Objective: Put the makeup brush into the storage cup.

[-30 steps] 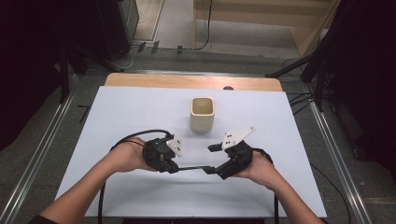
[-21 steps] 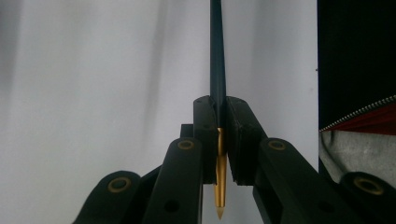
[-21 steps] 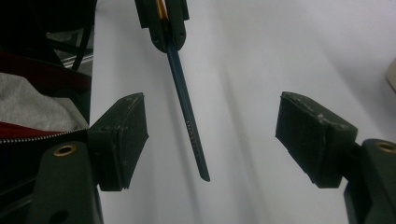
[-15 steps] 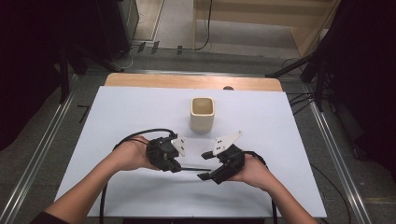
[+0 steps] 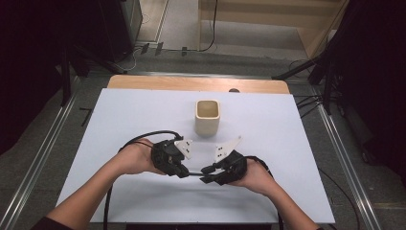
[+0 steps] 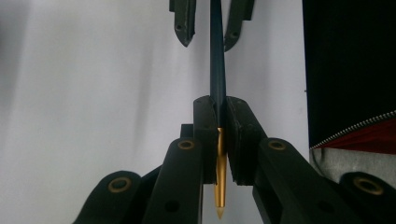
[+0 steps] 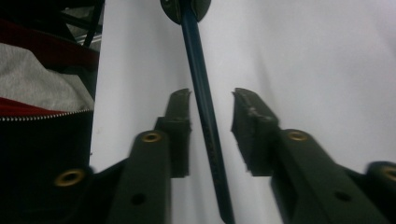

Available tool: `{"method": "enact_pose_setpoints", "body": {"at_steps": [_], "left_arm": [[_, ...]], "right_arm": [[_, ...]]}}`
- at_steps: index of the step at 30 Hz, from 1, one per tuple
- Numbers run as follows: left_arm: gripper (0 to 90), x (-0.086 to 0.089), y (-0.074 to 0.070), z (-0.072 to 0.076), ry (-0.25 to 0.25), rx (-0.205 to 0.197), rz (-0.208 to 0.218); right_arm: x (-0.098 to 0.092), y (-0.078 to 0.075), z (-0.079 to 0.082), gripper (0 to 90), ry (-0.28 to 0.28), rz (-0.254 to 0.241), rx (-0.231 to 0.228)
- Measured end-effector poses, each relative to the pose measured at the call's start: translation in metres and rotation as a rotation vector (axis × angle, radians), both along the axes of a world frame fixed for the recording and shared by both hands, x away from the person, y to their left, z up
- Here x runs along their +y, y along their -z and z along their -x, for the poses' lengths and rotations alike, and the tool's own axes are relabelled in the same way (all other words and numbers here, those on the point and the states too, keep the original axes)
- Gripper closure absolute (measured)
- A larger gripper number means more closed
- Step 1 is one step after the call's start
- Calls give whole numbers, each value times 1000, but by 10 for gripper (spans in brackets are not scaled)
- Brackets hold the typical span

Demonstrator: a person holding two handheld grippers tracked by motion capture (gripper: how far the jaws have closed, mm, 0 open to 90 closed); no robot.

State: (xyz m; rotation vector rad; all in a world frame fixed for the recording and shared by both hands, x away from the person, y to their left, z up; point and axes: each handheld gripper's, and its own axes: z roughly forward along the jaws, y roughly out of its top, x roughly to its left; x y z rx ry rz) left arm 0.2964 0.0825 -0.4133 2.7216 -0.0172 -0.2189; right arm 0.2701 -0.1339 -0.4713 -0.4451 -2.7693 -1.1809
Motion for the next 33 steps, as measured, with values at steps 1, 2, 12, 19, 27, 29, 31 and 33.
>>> {"method": "enact_pose_setpoints", "body": {"at_steps": [1, 2, 12, 19, 27, 29, 31, 33], "left_arm": [[845, 0, 0, 0, 0, 0, 0], [845, 0, 0, 0, 2, 7, 0], [831, 1, 1, 0, 50, 20, 12], [708, 6, -2, -6, 11, 45, 26], [523, 15, -4, -18, -113, 83, 57], [482, 21, -4, -21, -169, 106, 84], [459, 24, -3, -23, -191, 105, 84], [441, 28, -2, -24, -219, 104, 94]], "right_arm": [[0, 0, 0, 713, 0, 0, 0], [0, 1, 0, 769, -12, -2, 9], [1, 1, 3, 846, -82, -14, 36], [-3, 0, 2, 847, -75, -21, 43], [-5, 0, 1, 846, -45, -11, 52], [-7, -1, 1, 846, -17, -15, 54], [-9, -1, 0, 846, -7, -14, 50], [-11, -1, 0, 846, 6, -12, 54]]}}
